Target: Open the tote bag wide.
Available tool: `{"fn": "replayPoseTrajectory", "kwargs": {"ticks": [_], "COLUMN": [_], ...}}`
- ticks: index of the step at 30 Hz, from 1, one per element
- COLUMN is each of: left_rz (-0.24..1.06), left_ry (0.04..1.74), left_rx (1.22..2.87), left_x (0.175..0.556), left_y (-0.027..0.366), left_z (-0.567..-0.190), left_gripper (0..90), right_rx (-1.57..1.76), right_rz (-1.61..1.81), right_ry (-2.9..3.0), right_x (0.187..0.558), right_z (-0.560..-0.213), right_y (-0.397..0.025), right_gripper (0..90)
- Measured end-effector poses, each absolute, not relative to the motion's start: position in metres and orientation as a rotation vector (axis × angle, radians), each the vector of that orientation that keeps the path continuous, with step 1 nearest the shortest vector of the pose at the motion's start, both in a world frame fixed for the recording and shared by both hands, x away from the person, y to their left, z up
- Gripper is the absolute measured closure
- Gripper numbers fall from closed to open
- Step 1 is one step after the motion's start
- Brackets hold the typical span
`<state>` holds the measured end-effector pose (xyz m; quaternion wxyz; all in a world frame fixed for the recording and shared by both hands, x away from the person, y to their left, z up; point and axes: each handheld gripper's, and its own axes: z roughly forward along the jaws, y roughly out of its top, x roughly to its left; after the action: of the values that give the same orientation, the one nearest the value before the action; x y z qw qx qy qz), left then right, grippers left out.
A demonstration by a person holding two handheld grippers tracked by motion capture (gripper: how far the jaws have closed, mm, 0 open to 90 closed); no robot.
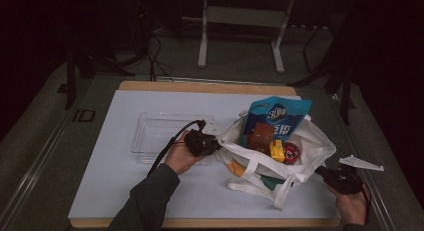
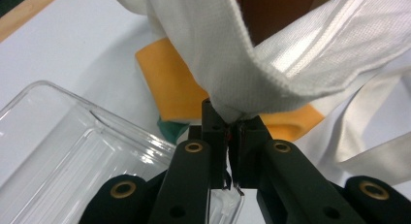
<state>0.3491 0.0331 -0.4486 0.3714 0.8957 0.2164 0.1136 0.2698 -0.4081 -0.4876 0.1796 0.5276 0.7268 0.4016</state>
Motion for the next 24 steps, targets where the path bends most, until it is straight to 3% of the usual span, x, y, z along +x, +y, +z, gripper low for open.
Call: {"fn": "replayPoseTrajectory", "kwargs": {"ticks": [14, 19, 24], "left_rz": [0.367, 0.339, 0.312], "left_ry": [0.61, 0.62, 0.583], "left_rx": [2.329, 2.319, 2.282], "left_x": [0.356, 0.357, 0.356], "left_y": [0.035, 0.036, 0.043], "left_z": [-0.453, -0.453, -0.454], "left_gripper": [87.1, 86.7, 78.9], "right_rx": [1.559, 1.565, 1.55], "right_rz": [1.059, 1.054, 1.05], "right_ry": [2.062, 2.062, 2.066], "right_x": [0.276, 0.277, 0.274], "right_z": [-0.509, -0.508, -0.503], "right_y": [-0.411, -0.41, -0.41], "right_gripper": [89.1, 89.0, 87.1]}}
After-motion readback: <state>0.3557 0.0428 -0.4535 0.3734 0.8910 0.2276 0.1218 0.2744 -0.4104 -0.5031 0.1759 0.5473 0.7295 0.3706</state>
